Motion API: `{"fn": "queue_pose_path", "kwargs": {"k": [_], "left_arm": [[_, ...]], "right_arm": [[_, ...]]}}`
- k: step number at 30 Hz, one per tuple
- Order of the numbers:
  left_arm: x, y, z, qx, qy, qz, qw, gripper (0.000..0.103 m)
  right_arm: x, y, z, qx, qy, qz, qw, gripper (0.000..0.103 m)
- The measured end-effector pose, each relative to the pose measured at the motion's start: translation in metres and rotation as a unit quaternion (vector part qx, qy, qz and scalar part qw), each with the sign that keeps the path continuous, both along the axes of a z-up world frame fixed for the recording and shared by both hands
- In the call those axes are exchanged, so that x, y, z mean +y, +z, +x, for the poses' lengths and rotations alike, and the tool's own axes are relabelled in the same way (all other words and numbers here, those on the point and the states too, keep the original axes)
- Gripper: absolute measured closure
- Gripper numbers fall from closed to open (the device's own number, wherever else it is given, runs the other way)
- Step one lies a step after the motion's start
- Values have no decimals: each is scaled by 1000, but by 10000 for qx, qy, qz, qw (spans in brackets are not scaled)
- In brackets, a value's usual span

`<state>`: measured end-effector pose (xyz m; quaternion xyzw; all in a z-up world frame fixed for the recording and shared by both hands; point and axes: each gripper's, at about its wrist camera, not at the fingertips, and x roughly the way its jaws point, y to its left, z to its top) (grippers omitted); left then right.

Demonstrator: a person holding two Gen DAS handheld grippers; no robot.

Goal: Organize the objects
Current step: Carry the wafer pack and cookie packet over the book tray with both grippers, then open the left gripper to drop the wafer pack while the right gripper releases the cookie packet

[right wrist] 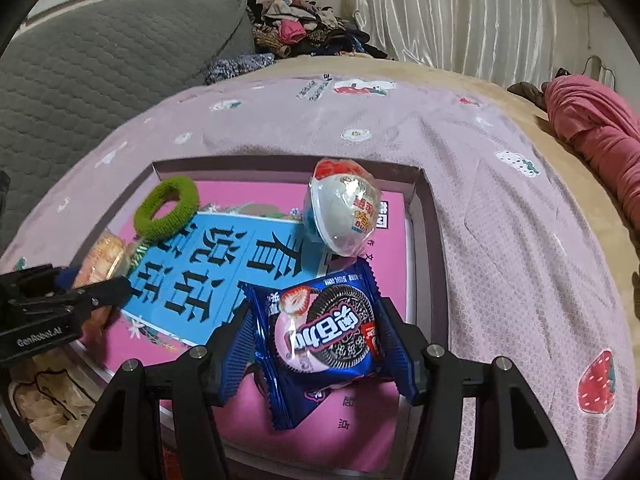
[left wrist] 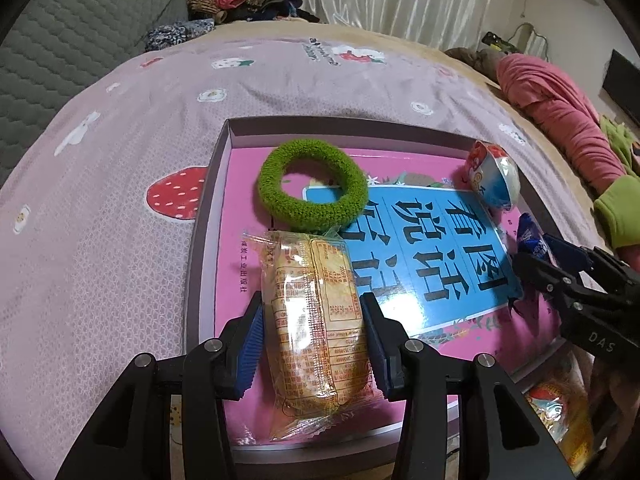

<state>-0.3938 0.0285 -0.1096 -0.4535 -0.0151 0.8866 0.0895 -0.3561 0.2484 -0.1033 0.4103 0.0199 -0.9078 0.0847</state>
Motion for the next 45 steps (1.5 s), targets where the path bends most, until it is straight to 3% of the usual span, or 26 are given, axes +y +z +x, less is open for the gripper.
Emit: {"fn": "queue_pose_path", "kwargs": {"k": [8,31,45], "left_arm": [[-1,0,0,57,23,-59,10000,54],[1,18,16,248,-142,64,9996,30],[5,56,48,678,-130,-84,9976,22]], "right_arm": [[-2,-2,0,-27,6,86,10000,42],[-3,12,8,90,46,118,9999,38],[-11,59,39,634,35,14,9980,19]]}}
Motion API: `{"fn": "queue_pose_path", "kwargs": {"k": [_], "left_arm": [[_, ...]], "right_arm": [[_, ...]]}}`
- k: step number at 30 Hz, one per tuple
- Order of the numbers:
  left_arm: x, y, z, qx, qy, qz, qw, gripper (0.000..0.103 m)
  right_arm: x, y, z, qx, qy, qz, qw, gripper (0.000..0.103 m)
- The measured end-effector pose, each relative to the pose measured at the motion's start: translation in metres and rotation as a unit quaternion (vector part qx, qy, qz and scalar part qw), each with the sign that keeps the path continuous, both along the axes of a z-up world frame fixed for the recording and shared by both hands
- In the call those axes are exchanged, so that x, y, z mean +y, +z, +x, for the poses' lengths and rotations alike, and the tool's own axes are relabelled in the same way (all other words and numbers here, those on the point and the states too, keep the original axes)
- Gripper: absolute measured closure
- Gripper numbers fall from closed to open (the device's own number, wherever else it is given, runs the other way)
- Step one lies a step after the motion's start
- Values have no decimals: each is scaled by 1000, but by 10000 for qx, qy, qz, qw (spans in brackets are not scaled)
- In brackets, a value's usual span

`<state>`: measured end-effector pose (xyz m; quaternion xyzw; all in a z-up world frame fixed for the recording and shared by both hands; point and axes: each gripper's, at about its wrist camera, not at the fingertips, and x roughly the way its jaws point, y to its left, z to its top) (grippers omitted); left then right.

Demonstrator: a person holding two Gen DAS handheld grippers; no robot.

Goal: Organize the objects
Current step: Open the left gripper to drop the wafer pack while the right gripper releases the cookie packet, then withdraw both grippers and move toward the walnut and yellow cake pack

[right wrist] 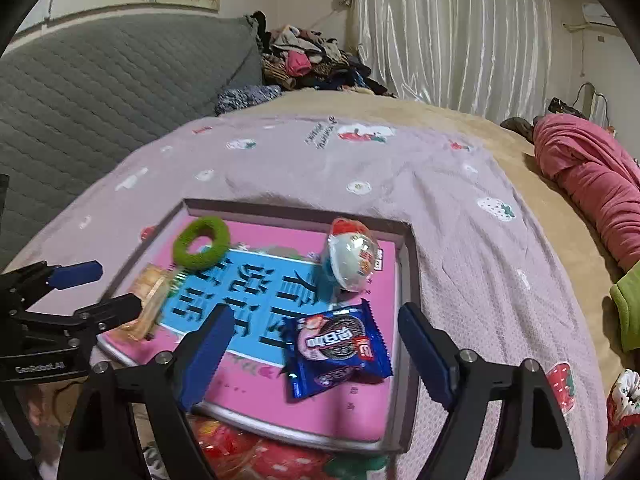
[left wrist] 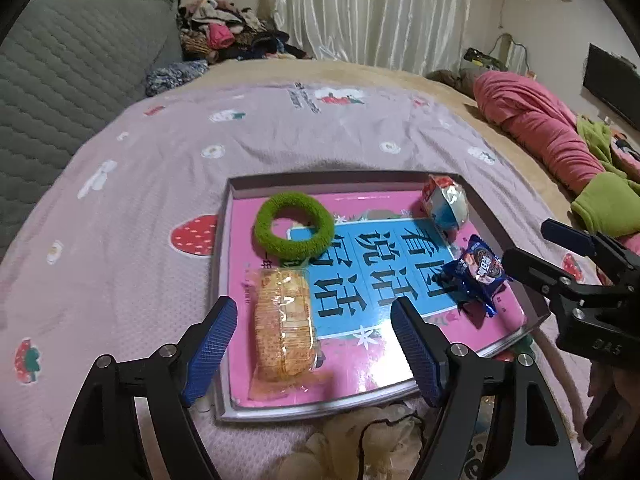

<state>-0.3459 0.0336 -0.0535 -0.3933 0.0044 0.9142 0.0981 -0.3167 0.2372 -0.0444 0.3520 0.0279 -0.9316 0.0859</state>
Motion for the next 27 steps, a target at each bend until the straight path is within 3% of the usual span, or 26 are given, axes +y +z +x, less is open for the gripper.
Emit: {"fn": "queue_pose_path", "kwargs": {"k": [6,8,14,27], "left_arm": [[-11,18,17,151,138,167,9997,20],[-15,23,21,157,193,226,9994,20],[-32,49,41,259,408,449,9978,20],[-40,102,115,350,473,207,9981,19]], "right_arm": [[-4,23,21,238,-45,-30,9997,14],[-4,34,32,367,-86,-73,9993,7],[-4,61,55,512,-181,-80,9985,6],[-23,112,121,597,-93,290,9977,4]]}}
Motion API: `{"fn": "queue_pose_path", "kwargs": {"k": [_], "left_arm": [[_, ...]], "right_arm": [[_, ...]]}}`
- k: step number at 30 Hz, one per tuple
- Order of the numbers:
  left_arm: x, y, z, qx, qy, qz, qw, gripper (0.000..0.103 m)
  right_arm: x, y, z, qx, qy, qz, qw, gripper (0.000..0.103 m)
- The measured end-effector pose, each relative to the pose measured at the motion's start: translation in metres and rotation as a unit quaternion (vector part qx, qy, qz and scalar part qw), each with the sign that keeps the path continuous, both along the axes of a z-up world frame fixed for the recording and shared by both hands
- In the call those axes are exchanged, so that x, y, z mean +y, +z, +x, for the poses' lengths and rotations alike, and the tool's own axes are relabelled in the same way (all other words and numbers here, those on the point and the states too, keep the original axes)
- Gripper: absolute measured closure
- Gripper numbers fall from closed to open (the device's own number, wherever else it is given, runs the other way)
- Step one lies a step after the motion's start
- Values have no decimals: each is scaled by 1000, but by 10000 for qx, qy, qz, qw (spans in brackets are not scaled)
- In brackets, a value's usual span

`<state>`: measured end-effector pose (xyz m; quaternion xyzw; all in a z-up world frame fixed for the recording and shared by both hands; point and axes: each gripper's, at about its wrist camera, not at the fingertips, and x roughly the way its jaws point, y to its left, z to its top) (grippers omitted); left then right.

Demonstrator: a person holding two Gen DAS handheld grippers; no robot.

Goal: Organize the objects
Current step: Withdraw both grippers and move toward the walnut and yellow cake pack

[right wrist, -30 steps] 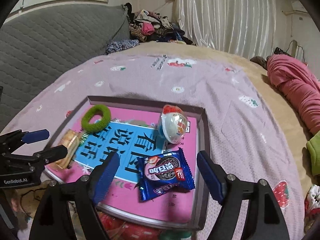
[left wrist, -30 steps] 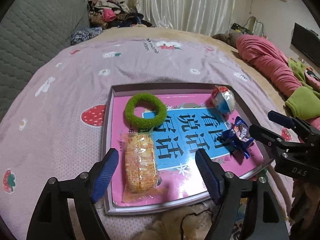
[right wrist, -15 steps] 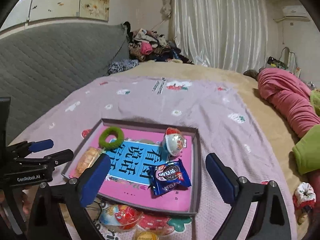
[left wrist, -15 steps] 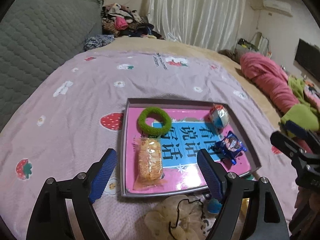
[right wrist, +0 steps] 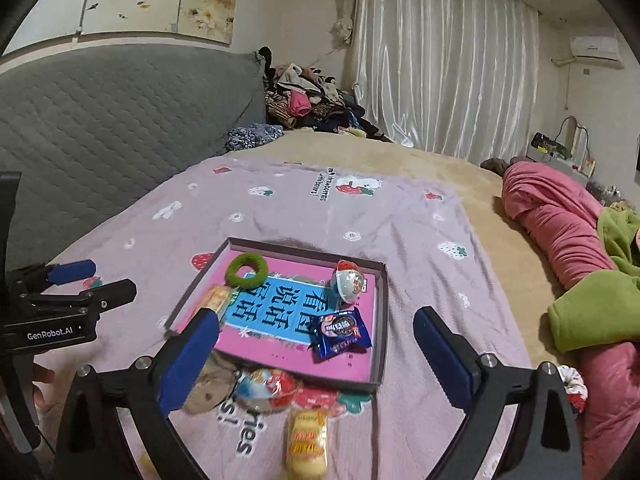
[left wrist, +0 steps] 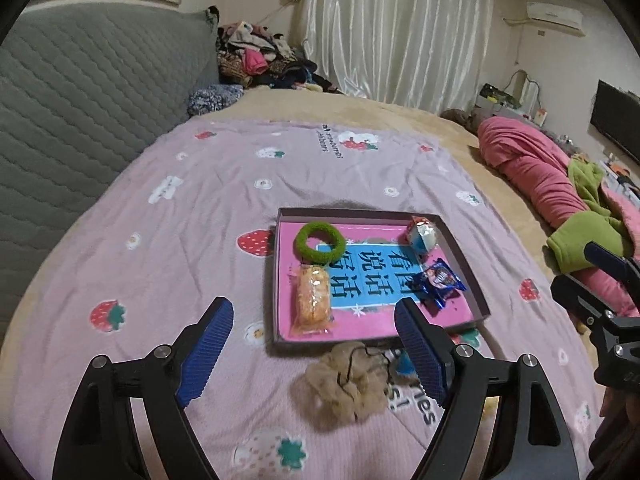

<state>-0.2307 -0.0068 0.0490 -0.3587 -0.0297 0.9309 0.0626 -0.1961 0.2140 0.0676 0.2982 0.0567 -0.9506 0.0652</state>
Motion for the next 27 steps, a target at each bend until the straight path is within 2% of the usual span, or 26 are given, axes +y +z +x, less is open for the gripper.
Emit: {"fn": "queue_pose_path", "kwargs": {"k": [14,27], "left_arm": [[4,44,89,198,-130,-206,9995,19],[0,35,144,43,-125,-303,9995,19]], "right_arm": [[-6,38,79,173,-25,106,9998,4],[-7,35,126,91,-40,121,9999,4]]}}
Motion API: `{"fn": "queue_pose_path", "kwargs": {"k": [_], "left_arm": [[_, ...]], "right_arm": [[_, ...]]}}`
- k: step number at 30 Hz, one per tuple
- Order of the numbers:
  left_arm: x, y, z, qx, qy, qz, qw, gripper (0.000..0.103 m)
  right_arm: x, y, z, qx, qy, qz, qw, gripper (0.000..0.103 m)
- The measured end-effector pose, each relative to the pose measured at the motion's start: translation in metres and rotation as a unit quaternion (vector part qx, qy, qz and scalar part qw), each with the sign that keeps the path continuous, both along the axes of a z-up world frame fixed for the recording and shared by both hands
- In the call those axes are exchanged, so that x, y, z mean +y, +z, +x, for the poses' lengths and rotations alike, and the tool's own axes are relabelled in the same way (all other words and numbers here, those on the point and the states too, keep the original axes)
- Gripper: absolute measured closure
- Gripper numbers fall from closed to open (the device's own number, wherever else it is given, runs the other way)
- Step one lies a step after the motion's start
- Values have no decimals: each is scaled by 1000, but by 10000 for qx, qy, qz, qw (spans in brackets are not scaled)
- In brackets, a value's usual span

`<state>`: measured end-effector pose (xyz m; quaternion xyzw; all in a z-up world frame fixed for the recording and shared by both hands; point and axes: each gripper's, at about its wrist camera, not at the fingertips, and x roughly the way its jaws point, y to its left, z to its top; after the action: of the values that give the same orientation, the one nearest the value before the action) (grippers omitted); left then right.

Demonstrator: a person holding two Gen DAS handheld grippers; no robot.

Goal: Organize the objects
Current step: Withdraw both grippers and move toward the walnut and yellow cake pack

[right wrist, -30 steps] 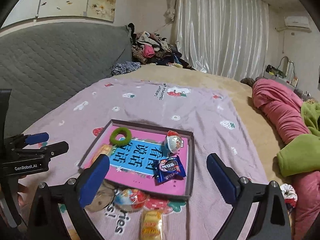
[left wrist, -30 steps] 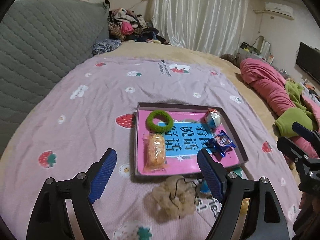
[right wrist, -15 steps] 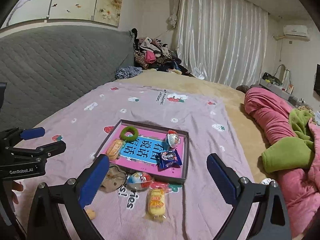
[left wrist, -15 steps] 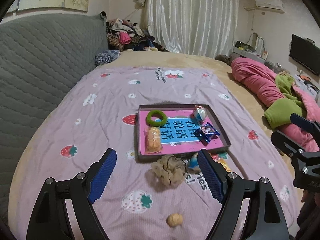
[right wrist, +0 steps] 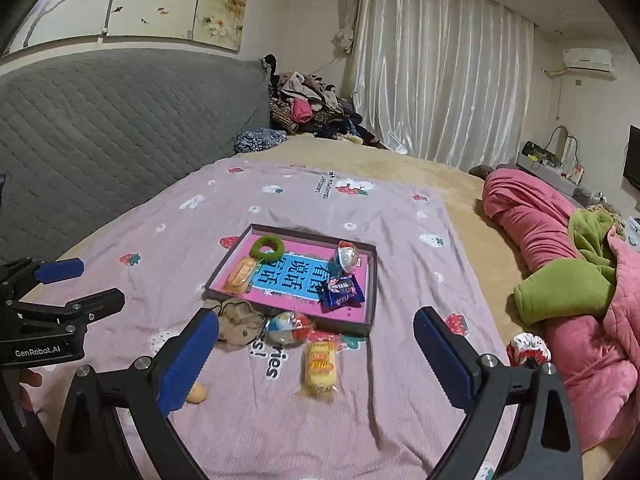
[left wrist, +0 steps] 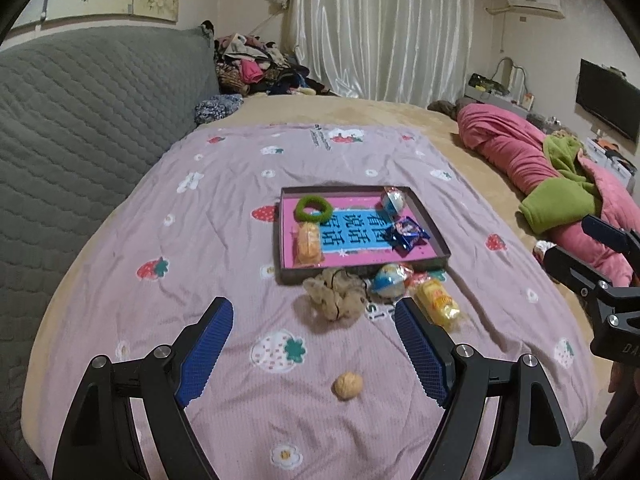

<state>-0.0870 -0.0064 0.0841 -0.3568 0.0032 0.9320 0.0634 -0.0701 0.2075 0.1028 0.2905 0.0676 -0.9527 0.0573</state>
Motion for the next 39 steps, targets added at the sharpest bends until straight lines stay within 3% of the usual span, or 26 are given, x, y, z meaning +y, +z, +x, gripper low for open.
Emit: {"fn": "queue_pose_path", "kwargs": {"k": [10,18,26,39], "left_arm": [[12,-17,24,-97,-84,-114,9999,19],[21,-47,30,-320,-167,-212,9991,19],[32,-85,28,-666,-312,-257,9970,19],[41,-125,21,-864,-523,-133,9948,19]], "right_arm": [[0,-12,23,-112,11,54,9999,4],[1,-34,27,-311,-21,80,9995,4],[3,-62,22,-570,-48,82,9983,4],[6,-105,1,-864,-50,113,9962,4]]}}
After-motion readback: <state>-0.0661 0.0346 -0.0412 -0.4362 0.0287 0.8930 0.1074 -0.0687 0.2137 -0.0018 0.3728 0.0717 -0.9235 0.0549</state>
